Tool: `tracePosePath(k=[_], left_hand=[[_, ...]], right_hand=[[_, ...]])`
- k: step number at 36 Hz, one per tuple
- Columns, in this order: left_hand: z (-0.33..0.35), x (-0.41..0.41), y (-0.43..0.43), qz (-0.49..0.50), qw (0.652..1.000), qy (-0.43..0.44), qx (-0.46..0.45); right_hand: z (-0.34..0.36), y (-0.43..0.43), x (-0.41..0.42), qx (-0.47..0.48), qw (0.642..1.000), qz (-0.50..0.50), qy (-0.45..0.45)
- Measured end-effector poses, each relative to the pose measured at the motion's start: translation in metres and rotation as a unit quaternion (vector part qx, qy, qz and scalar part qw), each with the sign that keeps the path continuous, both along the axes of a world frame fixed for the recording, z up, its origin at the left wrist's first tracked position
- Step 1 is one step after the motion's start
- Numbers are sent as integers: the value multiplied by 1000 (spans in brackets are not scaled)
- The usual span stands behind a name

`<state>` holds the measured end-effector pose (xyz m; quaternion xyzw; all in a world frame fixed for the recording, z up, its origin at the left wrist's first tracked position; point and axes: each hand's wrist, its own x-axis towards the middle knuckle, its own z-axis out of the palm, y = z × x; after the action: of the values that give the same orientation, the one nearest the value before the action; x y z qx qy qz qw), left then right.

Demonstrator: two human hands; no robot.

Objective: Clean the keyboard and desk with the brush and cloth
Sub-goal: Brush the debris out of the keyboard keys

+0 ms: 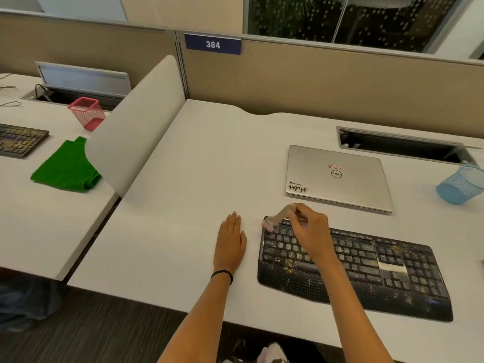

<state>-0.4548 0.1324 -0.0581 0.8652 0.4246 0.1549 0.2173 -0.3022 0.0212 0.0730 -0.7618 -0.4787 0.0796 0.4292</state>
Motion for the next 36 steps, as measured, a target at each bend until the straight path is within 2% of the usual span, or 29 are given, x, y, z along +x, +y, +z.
tracePosePath(k=[3,7,11,15,18,21,26,32,36], left_hand=[[0,0,1,0,1000,1,2],[0,1,0,0,1000,3,0],[-1,1,1,1,1000,4,-3],[-1,2,1,4,1000,6,-8],[0,2,1,4,1000,6,-5],[0,2,1,3,1000,5,-2],[-1,1,1,3,1000,9,-4],[-1,2,1,1,1000,14,5],[-2,2,1,2,1000,16,2]], right_hand=[[3,-5,7,-19,998,7,-51],[4,-12,17,-95,987,8,-128],[2,-7,16,-109,990,38,-85],[4,-1,7,-55,998,33,-21],[2,0,5,-41,999,14,-33],[-2,1,1,-70,996,2,-58],[1,3,-5,-53,998,26,-6],[2,0,1,-97,989,31,-104],[-2,4,-3,-91,991,80,-60]])
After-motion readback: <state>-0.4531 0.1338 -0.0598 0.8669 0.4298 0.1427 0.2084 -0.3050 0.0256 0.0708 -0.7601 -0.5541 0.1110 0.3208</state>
